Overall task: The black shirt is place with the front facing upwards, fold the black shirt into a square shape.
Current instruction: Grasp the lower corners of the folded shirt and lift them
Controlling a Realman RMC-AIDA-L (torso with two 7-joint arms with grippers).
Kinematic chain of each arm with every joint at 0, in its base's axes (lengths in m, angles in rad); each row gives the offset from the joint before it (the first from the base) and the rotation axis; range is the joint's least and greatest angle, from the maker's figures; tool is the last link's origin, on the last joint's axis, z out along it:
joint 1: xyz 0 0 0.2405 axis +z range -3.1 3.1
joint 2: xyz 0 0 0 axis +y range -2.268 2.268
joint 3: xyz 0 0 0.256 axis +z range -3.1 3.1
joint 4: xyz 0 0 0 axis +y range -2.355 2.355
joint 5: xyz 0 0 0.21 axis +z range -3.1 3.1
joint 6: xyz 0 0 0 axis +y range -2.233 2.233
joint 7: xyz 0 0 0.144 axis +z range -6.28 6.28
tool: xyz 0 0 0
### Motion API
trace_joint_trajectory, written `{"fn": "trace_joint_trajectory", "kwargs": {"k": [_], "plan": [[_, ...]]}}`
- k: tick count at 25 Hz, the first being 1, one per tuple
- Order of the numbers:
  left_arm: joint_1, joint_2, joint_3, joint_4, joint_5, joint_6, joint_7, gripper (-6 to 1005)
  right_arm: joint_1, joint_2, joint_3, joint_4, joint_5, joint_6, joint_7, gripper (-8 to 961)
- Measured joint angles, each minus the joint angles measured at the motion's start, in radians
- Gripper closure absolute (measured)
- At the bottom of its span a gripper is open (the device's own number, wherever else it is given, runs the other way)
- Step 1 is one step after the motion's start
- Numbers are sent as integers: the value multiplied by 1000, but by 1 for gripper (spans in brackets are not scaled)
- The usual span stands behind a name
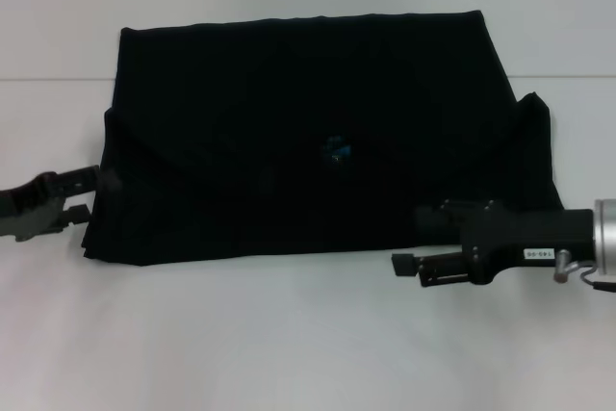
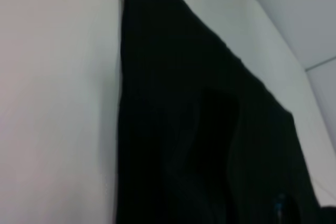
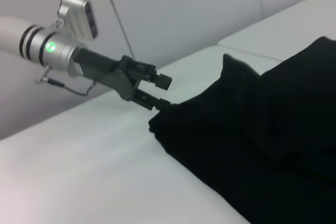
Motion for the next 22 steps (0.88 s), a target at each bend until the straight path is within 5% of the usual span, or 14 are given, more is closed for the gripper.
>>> {"fn": "trace_joint_trajectory", "kwargs": {"k": [22], "plan": [[-11, -18, 99, 24, 41, -11, 83, 156, 5, 17, 9, -6, -5, 11, 5, 6]]}}
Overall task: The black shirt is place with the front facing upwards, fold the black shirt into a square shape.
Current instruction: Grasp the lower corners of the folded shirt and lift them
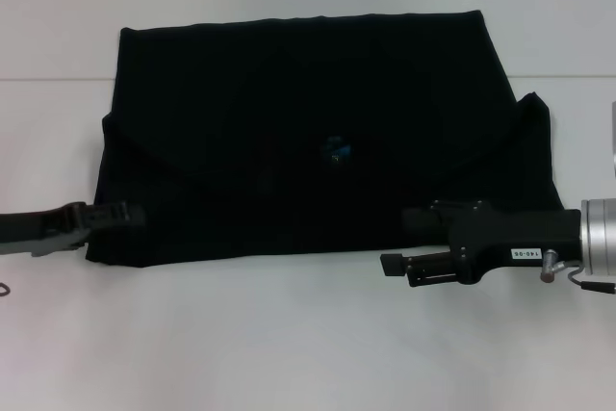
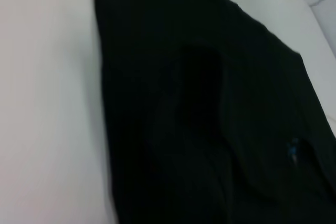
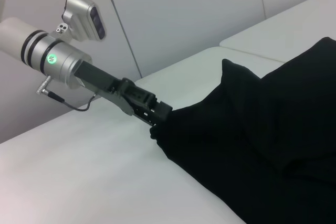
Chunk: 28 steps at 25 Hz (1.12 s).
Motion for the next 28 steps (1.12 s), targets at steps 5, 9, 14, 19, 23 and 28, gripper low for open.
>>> {"fn": "trace_joint_trajectory", "kwargs": {"k": [5, 9, 14, 19, 23, 28], "plan": [[-2, -4, 19, 8, 0, 4, 16, 163, 2, 1, 2, 0, 1, 9, 2, 7], [-1, -7, 23, 15, 0, 0, 32, 169, 2, 1, 3, -1, 4, 10, 2, 6], [-3, -12, 53, 34, 0, -3, 55, 175, 2, 0, 21, -2, 6, 12, 2, 10], [-12, -14, 119, 49, 1, -15, 60, 215, 0, -1, 48, -3, 6, 13, 3, 14], [-16, -14, 147, 51, 2, -27, 63, 350, -1, -2, 61, -4, 6, 10, 4, 18], [-19, -13, 152, 53, 3, -39, 68, 485, -4, -3, 78, -5, 11, 7, 4, 22]]}}
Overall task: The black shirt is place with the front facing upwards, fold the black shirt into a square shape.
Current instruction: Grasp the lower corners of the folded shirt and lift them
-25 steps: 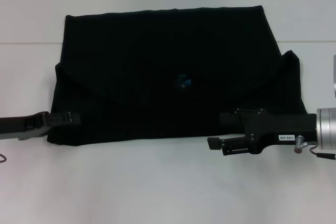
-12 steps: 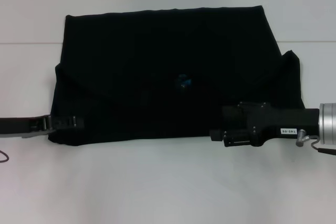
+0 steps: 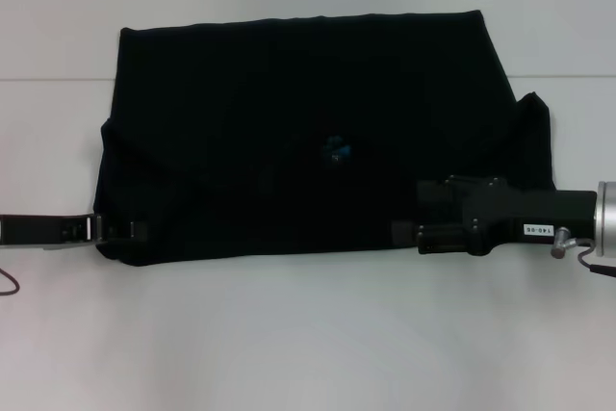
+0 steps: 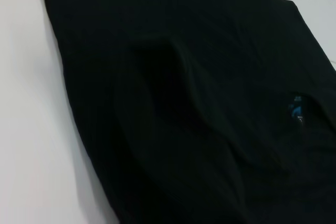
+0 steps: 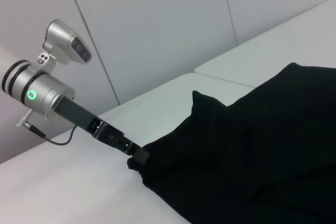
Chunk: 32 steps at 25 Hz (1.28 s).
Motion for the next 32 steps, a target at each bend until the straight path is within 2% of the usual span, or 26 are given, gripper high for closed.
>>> {"fn": "trace_joint_trajectory", "kwargs": {"k": [7, 11, 12, 16, 18, 20, 24, 25, 28, 32], "plan": [[-5, 0, 2, 1, 24, -7, 5, 662, -4, -1, 3, -1, 7, -5, 8, 28], [-6, -1, -1, 1, 25, -8, 5, 841, -7, -5, 12, -16, 7, -5, 55, 32], [-6, 0, -2, 1, 25, -8, 5, 886, -8, -8, 13, -25, 7, -6, 80, 33], [-6, 3, -8, 1, 25, -2, 4, 942, -16, -26, 11, -94, -3, -5, 235, 36], [-6, 4, -8, 1, 25, 0, 1, 970, -21, -43, 5, -157, -31, -2, 381, 38], [-6, 5, -10, 1, 21, 2, 1, 970, -21, -69, 3, -220, -82, -9, 544, 40], [-6, 9, -11, 7, 17, 8, 2, 970, 9, -142, 13, -327, -259, -49, 935, 44], [-6, 10, -11, 9, 17, 9, 0, 970, 21, -154, 22, -346, -304, -63, 1007, 45], [-7, 12, -11, 11, 16, 12, -4, 970, 61, -160, 49, -412, -472, -110, 1125, 47], [-13, 13, -13, 11, 16, 13, -5, 970, 120, -144, 51, -433, -679, -127, 1166, 51]]}}
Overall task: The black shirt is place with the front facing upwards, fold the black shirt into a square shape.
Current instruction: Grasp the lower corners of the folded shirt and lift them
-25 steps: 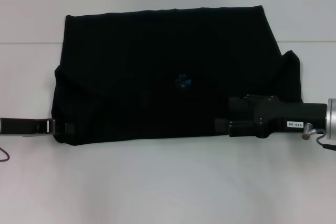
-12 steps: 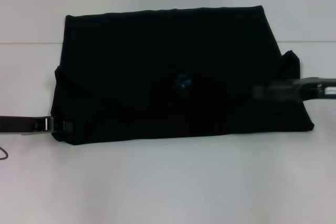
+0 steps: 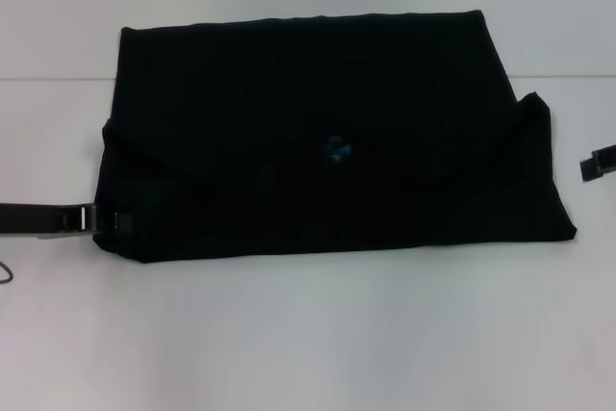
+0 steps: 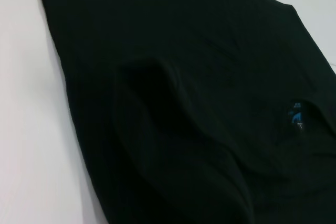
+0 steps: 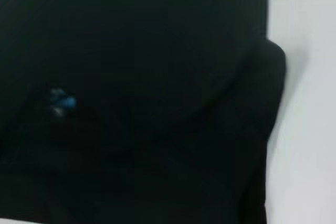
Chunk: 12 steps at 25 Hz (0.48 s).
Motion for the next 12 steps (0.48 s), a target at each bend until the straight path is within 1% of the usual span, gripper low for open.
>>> {"fn": "trace_joint_trajectory", "kwargs": {"k": [2, 5, 7, 9, 12], "plan": [[-2, 1, -1, 0, 0, 0, 0, 970, 15, 6, -6, 27, -28, 19, -3, 53], [-4, 2, -5, 1, 0, 0, 0, 970, 30, 9, -13, 108, -35, 85, -11, 55], [-4, 2, -14, 1, -1, 0, 1, 970, 38, 10, -18, 164, -34, 138, -13, 57], [-4, 2, -21, 0, -1, 0, 2, 970, 50, 7, -25, 247, -23, 209, -22, 59], [-5, 3, -23, -1, -1, -2, 3, 969, 59, 10, -26, 279, -18, 245, -27, 62]]}}
